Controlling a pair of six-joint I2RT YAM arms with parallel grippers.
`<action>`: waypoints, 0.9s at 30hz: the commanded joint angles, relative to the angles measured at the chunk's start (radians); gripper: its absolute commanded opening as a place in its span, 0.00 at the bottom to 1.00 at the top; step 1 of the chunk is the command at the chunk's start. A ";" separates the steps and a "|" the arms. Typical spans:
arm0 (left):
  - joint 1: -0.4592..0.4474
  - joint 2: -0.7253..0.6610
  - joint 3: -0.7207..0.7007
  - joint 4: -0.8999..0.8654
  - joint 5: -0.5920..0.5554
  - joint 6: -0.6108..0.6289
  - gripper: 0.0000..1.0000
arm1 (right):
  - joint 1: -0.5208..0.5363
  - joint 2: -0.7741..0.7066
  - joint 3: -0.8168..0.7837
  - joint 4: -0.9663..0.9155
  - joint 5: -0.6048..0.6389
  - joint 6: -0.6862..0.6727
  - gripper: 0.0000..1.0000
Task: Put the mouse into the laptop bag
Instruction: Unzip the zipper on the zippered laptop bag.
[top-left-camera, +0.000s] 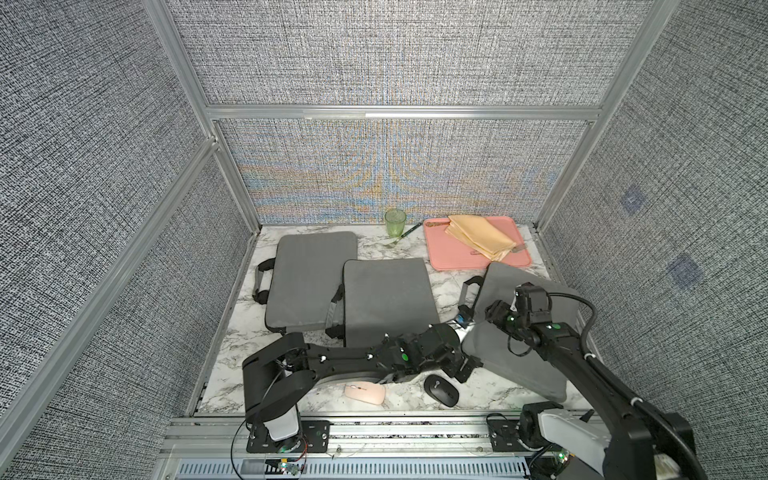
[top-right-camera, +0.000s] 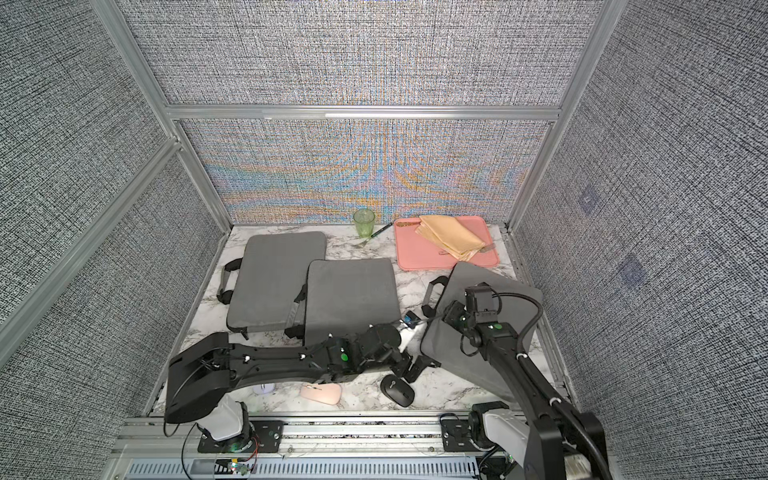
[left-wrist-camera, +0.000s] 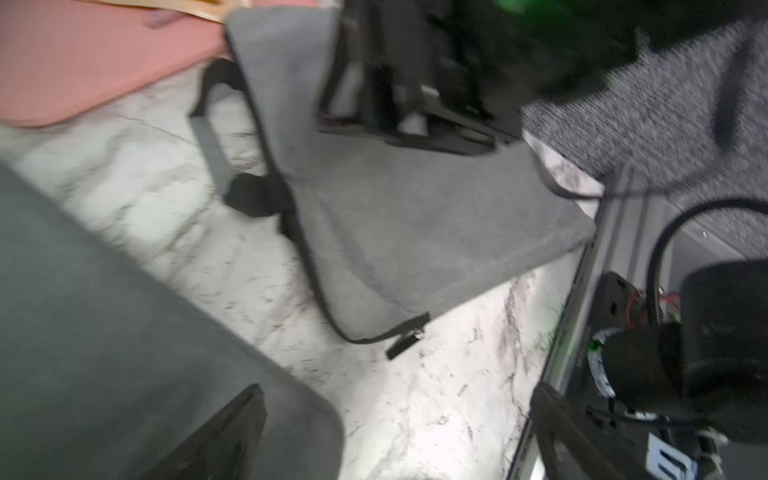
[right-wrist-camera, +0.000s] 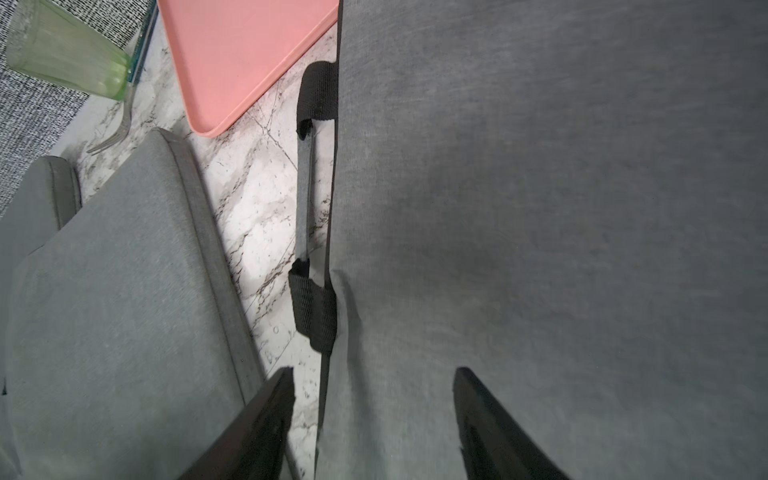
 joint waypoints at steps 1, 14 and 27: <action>0.050 -0.057 -0.019 0.019 -0.070 -0.085 0.99 | 0.026 -0.104 -0.045 -0.111 -0.091 0.058 0.65; 0.149 -0.135 0.004 -0.120 -0.173 -0.200 0.99 | 0.545 -0.391 -0.331 -0.146 0.146 0.461 0.56; 0.151 -0.193 -0.035 -0.139 -0.187 -0.192 0.99 | 0.812 0.007 -0.151 -0.270 0.446 0.715 0.46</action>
